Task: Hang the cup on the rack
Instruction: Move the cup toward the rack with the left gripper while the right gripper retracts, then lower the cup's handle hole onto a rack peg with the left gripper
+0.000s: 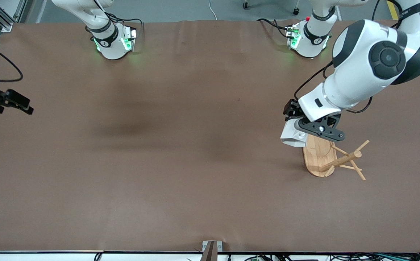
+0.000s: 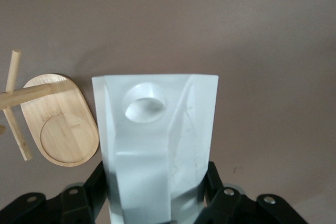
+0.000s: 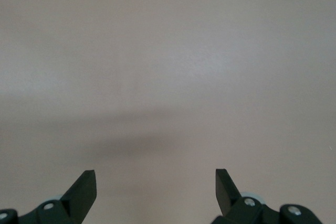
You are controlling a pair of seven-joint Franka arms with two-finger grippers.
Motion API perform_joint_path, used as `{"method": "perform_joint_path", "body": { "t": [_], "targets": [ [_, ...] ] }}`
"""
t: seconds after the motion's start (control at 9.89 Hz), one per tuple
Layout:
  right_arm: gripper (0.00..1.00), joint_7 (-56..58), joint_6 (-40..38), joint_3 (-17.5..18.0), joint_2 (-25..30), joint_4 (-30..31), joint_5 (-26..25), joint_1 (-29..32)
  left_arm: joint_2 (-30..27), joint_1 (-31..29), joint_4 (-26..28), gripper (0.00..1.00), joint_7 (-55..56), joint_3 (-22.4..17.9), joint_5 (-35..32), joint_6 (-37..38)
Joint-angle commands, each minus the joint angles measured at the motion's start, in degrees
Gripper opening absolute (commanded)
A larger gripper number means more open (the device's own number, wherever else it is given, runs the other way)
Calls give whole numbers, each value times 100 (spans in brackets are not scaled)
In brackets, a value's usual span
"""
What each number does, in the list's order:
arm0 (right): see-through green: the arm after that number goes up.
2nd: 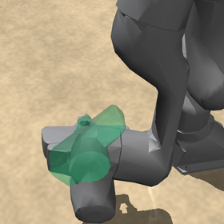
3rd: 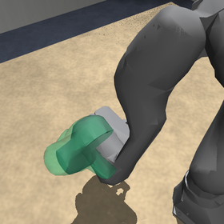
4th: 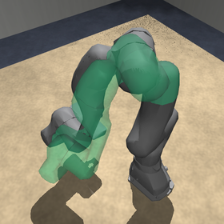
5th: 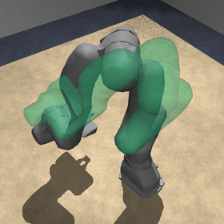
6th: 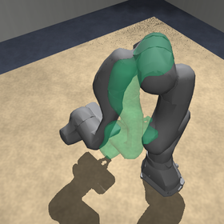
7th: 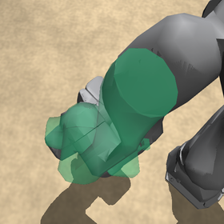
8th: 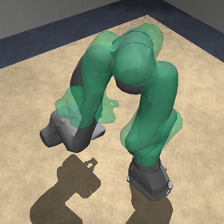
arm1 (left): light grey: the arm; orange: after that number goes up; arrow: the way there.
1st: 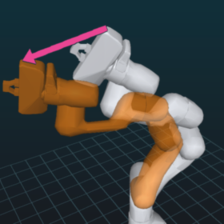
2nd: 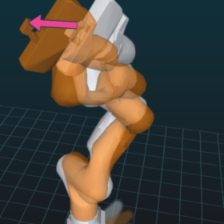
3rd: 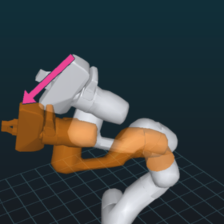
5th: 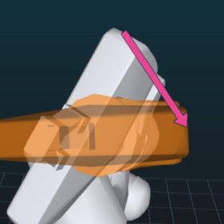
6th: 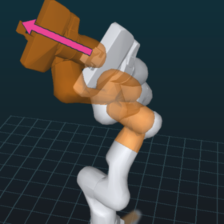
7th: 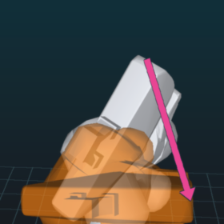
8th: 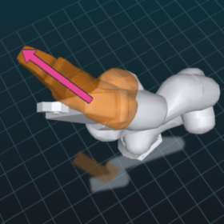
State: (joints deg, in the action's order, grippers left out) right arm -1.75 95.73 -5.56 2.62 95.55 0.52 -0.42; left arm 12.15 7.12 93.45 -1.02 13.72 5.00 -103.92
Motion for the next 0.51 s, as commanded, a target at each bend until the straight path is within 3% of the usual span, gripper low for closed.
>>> {"method": "perform_joint_path", "body": {
  "t": [0.0, 0.4],
  "targets": [
    [100, -572, -1008, 38, 2, -903, -219, -64, -231, -97, 682, 1, -652, -219, -104, -294],
    [100, -520, -1092, 2, -25, -1161, -219, 128, -178, -123, 1193, 0, -1724, -528, -34, -760]
  ]
}}
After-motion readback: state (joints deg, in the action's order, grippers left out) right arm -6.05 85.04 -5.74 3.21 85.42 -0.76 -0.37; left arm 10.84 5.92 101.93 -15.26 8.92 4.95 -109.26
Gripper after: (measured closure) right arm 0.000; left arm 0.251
